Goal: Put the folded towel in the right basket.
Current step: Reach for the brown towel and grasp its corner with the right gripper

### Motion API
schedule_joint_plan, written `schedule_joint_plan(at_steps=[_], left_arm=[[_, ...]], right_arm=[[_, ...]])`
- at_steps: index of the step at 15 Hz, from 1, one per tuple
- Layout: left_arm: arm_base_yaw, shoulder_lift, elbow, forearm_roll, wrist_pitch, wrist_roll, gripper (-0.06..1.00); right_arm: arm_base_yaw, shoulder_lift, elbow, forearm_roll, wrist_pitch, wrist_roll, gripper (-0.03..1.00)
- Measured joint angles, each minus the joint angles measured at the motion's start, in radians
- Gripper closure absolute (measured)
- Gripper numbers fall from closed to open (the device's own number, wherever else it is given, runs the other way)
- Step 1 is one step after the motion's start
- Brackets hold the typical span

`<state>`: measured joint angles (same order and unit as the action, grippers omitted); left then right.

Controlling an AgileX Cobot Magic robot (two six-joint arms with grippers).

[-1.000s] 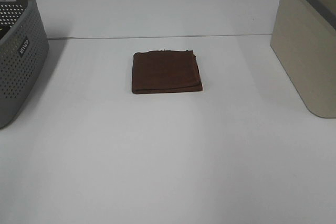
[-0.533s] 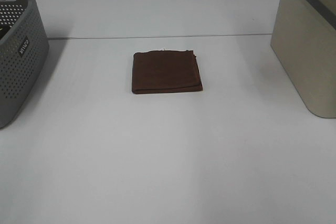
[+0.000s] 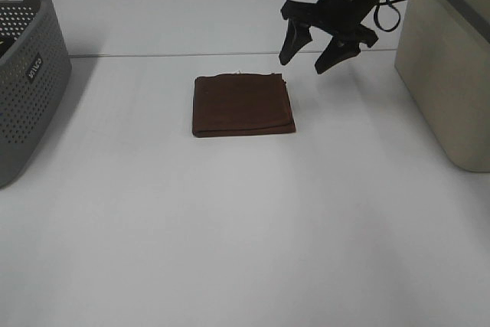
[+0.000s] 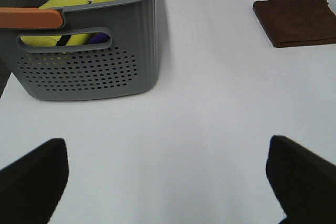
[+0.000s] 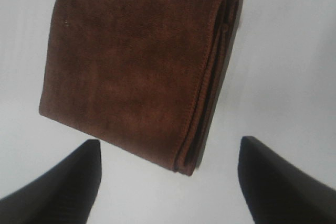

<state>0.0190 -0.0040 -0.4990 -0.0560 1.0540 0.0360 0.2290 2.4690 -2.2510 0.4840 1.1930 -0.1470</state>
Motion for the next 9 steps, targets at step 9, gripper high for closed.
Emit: schedule_joint_plan(at_steps=[9], left_arm=[[0.0, 0.0, 0.0, 0.0, 0.0, 0.0, -0.03]], right_arm=[[-0.043, 0.238, -0.145, 0.11, 0.023, 0.001, 0.28]])
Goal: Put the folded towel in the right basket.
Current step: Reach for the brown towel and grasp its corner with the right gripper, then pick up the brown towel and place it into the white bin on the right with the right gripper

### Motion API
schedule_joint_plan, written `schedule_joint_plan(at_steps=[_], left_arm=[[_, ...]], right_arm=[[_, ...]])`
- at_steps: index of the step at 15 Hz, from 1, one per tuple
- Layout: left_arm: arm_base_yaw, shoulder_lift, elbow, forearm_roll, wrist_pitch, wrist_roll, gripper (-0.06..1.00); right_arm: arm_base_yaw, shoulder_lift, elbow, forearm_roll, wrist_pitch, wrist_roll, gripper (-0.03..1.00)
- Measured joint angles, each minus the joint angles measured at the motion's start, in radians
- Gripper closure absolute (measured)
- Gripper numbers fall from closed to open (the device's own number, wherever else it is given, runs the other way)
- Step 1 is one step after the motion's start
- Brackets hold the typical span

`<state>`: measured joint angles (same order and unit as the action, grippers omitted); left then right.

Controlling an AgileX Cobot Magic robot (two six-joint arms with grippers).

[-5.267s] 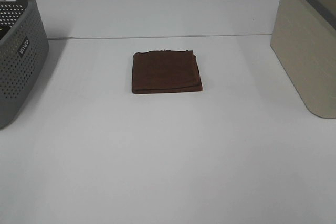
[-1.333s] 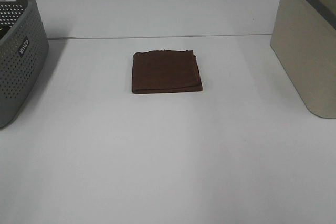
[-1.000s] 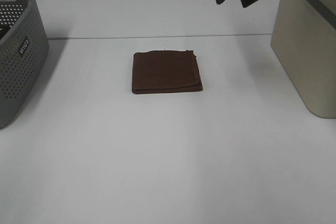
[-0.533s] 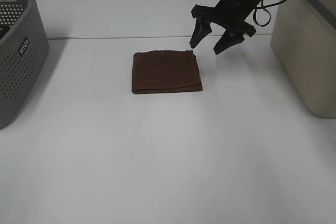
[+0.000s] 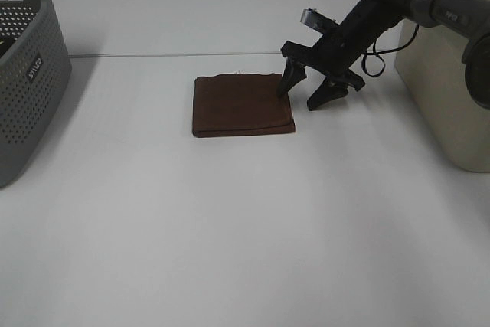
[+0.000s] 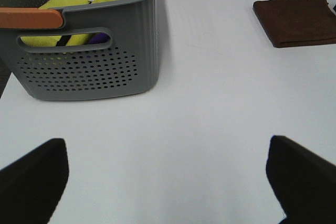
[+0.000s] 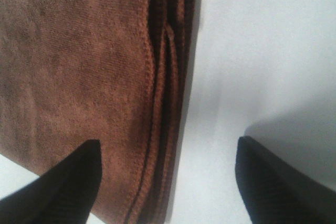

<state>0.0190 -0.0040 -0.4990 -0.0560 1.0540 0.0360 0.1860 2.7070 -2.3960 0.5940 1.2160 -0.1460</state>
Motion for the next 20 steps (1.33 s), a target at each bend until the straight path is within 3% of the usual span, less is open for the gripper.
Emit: schedule_joint_plan(at_steps=[6, 10, 11, 16, 20], left_arm=[[0.0, 0.0, 0.0, 0.0, 0.0, 0.0, -0.03], [0.0, 0.0, 0.0, 0.0, 0.0, 0.0, -0.03], [0.0, 0.0, 0.0, 0.0, 0.0, 0.0, -0.03], [0.0, 0.0, 0.0, 0.0, 0.0, 0.0, -0.03], [0.0, 0.0, 0.0, 0.0, 0.0, 0.0, -0.03]], right_arm=[[0.067, 0.02, -0.01, 0.045, -0.034, -0.001, 0.33], [0.068, 0.037, -0.01, 0.047, -0.052, 0.0, 0.72], [0.068, 0.037, -0.011, 0.044, -0.052, 0.0, 0.87], [0.07, 0.033, -0.198, -0.009, 0.0, 0.016, 0.89], [0.07, -0.139, -0.211, -0.179, 0.004, 0.052, 0.89]])
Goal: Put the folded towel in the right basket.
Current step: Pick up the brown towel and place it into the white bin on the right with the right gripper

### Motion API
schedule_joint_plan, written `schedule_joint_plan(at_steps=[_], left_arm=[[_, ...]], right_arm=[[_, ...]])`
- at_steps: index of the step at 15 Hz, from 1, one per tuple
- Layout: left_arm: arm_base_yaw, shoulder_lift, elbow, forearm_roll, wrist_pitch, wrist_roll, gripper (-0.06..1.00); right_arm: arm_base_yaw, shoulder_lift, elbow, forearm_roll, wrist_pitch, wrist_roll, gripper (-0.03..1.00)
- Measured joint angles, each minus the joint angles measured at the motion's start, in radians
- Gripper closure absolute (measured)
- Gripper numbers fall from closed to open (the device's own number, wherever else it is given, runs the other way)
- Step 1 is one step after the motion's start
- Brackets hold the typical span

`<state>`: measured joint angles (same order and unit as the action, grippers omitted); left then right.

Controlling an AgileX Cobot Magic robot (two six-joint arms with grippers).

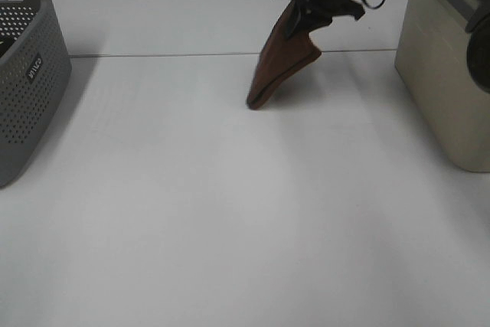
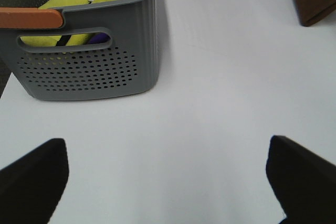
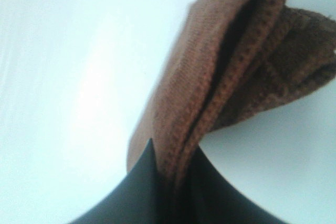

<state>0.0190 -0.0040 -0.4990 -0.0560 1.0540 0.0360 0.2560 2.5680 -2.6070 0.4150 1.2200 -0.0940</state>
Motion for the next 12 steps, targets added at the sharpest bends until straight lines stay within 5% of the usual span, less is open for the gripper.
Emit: schedule_joint_plan(at_steps=[6, 12], left_arm=[[0.0, 0.0, 0.0, 0.0, 0.0, 0.0, -0.03], [0.0, 0.0, 0.0, 0.0, 0.0, 0.0, -0.03]], right_arm=[[-0.013, -0.34, 0.024, -0.29, 0.001, 0.0, 0.89], [-0.207, -0.562, 0.316, -0.332, 0.002, -0.001, 0.89]])
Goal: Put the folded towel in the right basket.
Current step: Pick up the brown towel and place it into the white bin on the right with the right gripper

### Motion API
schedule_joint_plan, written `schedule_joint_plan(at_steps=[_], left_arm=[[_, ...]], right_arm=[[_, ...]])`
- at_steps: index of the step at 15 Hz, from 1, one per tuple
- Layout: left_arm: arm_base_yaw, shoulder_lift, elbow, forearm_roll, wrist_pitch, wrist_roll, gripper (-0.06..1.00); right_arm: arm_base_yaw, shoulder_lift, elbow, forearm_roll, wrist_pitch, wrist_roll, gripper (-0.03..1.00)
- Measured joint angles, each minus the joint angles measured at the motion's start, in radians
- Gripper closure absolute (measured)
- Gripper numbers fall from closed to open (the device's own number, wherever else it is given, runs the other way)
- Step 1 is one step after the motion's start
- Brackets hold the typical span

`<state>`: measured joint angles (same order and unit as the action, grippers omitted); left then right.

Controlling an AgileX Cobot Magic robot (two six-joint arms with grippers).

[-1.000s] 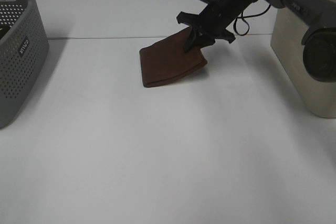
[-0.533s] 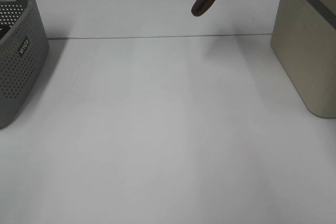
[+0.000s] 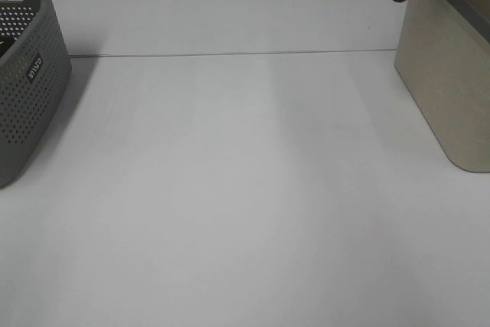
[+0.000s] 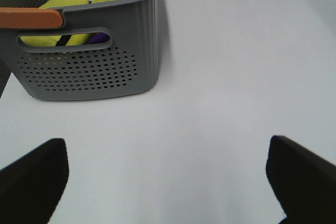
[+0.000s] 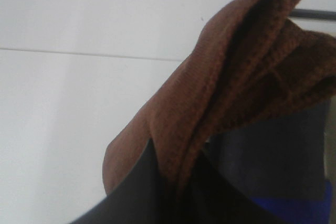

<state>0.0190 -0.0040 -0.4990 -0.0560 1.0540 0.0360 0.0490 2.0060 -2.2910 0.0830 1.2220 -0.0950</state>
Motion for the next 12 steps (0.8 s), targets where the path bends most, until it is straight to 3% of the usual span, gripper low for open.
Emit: schedule_joint_plan(at_steps=[7, 12], left_arm=[[0.0, 0.0, 0.0, 0.0, 0.0, 0.0, -0.03], [0.0, 0.0, 0.0, 0.0, 0.0, 0.0, -0.03]], right_arm=[[-0.236, -0.085, 0.286, 0.004, -0.001, 0.0, 0.89], [-0.255, -0.013, 0.339, 0.049, -0.033, -0.018, 0.89]])
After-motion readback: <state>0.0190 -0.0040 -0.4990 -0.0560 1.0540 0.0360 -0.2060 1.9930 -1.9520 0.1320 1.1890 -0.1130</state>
